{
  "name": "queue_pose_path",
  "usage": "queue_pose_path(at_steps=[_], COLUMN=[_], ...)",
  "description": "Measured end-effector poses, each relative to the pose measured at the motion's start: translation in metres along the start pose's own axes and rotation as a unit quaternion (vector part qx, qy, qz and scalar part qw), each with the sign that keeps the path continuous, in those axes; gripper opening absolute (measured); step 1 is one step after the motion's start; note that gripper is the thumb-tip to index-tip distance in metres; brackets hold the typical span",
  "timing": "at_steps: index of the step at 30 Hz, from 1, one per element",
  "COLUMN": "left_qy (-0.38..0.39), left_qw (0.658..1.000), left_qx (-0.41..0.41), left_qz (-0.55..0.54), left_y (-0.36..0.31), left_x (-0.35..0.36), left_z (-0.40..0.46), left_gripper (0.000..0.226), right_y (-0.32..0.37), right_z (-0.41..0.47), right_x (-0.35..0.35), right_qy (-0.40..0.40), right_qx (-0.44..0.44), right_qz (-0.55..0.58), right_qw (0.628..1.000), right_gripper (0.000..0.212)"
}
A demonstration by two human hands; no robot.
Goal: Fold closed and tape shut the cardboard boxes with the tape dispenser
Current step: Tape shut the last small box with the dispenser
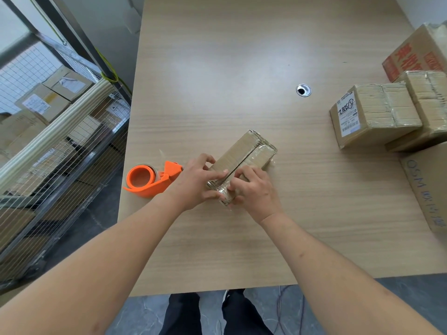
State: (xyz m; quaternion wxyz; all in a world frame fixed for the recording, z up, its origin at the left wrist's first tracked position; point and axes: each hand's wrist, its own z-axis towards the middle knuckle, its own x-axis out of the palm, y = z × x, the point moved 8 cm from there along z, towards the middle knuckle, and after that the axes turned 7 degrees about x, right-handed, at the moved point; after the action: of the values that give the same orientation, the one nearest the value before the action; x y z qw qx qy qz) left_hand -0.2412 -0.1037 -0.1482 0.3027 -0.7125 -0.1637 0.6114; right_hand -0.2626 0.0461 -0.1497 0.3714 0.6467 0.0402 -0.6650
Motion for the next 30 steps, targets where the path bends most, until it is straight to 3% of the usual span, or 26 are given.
queue_pose_path(at_steps=[3, 6, 11, 13, 18, 26, 30], left_qy=[-0.009, -0.055, -0.1, -0.1, -0.062, -0.023, -0.042], left_qw=[1.0, 0.997, 0.987, 0.987, 0.996, 1.0, 0.997], left_qx=[-0.019, -0.053, -0.098, -0.103, -0.065, -0.008, 0.039], left_qz=[0.005, 0.035, 0.082, 0.07, -0.007, 0.002, 0.05], left_y=[0.0, -0.001, -0.012, -0.015, -0.01, -0.007, -0.013], left_x=[0.002, 0.003, 0.011, 0.013, 0.007, -0.002, 0.0], left_z=[-0.004, -0.008, -0.017, -0.015, -0.021, -0.02, -0.021], left_gripper=[0.075, 0.071, 0.067, 0.065, 0.056, 0.043, 0.032], right_y=[0.002, 0.004, -0.008, -0.012, -0.013, -0.011, -0.008], right_z=[0.003, 0.0, -0.01, -0.01, -0.01, -0.003, -0.005], right_x=[-0.001, -0.002, 0.003, -0.002, 0.003, 0.003, 0.007], right_qy=[0.001, 0.016, 0.156, 0.152, 0.14, 0.163, 0.162], right_qx=[-0.015, -0.004, 0.029, 0.043, 0.054, 0.065, 0.071], right_qz=[0.003, 0.014, 0.035, 0.047, 0.078, 0.061, 0.05], right_qw=[1.0, 1.0, 0.987, 0.986, 0.986, 0.983, 0.983], right_gripper=[0.03, 0.026, 0.053, 0.041, 0.026, 0.041, 0.042])
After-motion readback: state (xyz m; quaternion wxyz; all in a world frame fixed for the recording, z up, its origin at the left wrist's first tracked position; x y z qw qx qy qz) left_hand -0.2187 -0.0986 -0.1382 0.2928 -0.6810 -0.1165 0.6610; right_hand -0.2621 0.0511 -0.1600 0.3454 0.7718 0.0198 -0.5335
